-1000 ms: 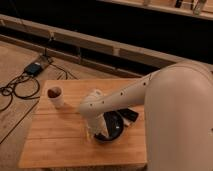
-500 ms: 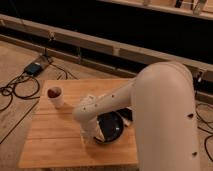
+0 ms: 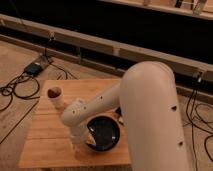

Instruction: Push the ceramic bowl across the table

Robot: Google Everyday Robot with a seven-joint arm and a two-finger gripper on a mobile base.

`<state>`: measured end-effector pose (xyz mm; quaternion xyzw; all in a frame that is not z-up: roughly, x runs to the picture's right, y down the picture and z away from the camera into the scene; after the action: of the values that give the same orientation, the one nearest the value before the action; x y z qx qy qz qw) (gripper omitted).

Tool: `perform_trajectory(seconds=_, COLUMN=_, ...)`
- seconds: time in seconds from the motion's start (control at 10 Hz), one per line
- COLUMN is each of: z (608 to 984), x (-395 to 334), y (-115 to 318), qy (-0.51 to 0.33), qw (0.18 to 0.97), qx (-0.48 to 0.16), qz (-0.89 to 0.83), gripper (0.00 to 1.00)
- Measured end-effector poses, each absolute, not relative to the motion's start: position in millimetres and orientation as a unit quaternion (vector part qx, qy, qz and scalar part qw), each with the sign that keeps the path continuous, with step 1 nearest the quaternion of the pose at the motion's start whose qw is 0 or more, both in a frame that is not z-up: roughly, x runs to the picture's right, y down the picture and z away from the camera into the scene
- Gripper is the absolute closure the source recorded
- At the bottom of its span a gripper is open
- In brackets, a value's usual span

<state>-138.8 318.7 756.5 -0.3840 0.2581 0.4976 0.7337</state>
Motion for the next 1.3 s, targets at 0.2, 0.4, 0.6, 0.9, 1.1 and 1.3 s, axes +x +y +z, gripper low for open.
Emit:
perform_trajectory(seconds=0.2, z=753.5, x=-160.1, y=316.8, qy=0.243, qw=0.744, qx=-0.39, qz=0.484, gripper=0.35)
perform_trajectory(seconds=0.4, z=753.4, x=-185.3, y=304.5, qy=0.215, qw=0.759, qx=-0.391, qz=0.474, gripper=0.35)
perform_trajectory(seconds=0.6, z=755.2, x=-207.5, y=292.8, qy=0.187, qw=0.766, qx=-0.397, qz=0.47, gripper=0.35)
perform_trajectory(seconds=0.9, z=760.9, x=-227.2, y=289.1, qy=0.16, qw=0.76, qx=-0.419, qz=0.471, gripper=0.35)
perform_trajectory(seconds=1.1, z=763.7, x=-235.6, y=288.7, qy=0.148, qw=0.752, qx=-0.433, qz=0.474, gripper=0.35)
perform_trajectory(seconds=1.3, z=767.1, x=-246.3, y=289.7, qy=0.135, qw=0.748, qx=-0.446, qz=0.472, gripper=0.35)
